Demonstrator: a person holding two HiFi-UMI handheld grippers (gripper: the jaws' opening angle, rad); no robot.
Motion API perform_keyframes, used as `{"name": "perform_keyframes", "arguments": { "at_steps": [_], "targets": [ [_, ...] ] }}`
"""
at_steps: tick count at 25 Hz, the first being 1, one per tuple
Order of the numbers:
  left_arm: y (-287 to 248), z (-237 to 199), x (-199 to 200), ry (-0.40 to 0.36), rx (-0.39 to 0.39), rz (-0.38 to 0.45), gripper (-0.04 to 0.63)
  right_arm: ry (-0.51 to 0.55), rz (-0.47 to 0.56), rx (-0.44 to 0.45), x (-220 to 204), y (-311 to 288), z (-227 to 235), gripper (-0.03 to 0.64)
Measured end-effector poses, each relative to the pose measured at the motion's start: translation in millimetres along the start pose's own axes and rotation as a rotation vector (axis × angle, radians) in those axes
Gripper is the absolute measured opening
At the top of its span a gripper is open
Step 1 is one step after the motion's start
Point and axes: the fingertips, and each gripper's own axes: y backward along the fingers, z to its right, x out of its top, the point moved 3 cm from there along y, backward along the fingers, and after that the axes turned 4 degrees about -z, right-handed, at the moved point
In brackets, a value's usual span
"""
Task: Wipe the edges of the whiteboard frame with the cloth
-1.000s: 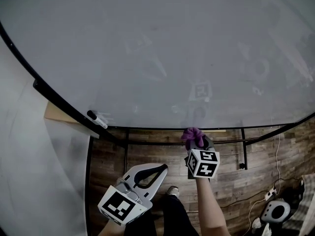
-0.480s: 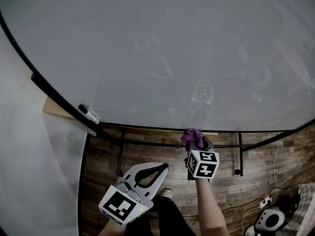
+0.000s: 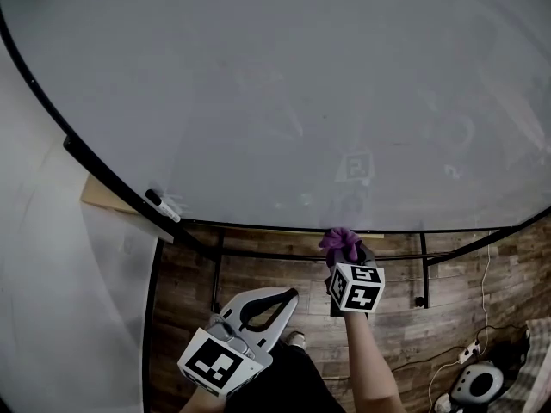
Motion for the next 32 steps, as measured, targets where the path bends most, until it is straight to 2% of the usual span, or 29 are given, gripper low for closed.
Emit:
{"name": "perform_keyframes", "arguments": {
  "at_steps": [8,16,32],
  "targets": [
    [7,-10,11,-0.045,-0.071,0.004,0.017,-0.037,0.0,-0.056,3,6,-3,0.06],
    [12,-14,10,-0.052,-0.101,0.001,0.017,-0.047,-0.002,-0.08,5,6,-6,0.06],
    [-38,27,16,-0.031,-0.009,0.015,0.017,0.025,-0.012,0.04,3,6,19,0.061]
  ]
}}
